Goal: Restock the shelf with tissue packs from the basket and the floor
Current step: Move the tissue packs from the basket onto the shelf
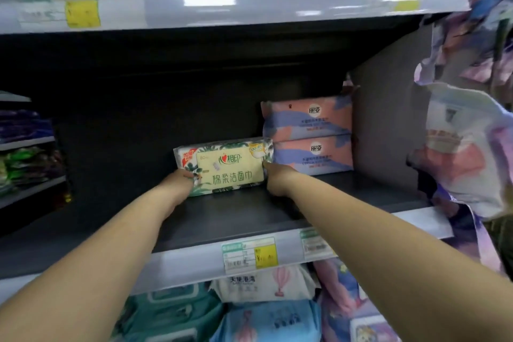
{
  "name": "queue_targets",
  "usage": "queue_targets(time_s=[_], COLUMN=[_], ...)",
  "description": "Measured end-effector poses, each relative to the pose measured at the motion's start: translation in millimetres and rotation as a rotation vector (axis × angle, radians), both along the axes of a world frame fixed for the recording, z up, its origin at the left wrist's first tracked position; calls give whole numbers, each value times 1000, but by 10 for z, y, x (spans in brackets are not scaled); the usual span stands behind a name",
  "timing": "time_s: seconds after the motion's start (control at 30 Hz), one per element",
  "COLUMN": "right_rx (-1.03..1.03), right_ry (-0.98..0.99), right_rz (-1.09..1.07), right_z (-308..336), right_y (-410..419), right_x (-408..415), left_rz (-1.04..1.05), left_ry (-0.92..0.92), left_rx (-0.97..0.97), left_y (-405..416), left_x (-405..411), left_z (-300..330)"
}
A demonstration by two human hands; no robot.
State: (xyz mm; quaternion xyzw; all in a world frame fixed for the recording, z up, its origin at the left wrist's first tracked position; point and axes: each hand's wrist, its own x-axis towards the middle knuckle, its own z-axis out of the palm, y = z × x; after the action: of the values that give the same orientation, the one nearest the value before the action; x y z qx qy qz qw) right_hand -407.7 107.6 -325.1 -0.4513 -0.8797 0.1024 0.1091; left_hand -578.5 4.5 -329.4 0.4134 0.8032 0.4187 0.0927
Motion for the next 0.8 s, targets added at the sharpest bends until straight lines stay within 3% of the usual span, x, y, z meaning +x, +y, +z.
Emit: queue_targets(time_s=[0.3,0.43,0.57,0.67,0.8], right_rx=[33,44,7,85,419], right_ry=[-99,-102,-120,37,404], right_rz=[-29,-15,70,182,257], right_z=[5,-25,69,95,-147], right_y=[150,134,-143,-455,-912], right_x=[-114,-145,71,287,639], left_rz=[-32,-74,-67,-133,-294], left_ry=[123,78,-35,112,510], left_rx=[-143,-177,-64,25,259], left_y=[103,41,-54,-369,-1053], left_x=[49,97,291,662,1245], left_z=[4,-10,72,67,-309])
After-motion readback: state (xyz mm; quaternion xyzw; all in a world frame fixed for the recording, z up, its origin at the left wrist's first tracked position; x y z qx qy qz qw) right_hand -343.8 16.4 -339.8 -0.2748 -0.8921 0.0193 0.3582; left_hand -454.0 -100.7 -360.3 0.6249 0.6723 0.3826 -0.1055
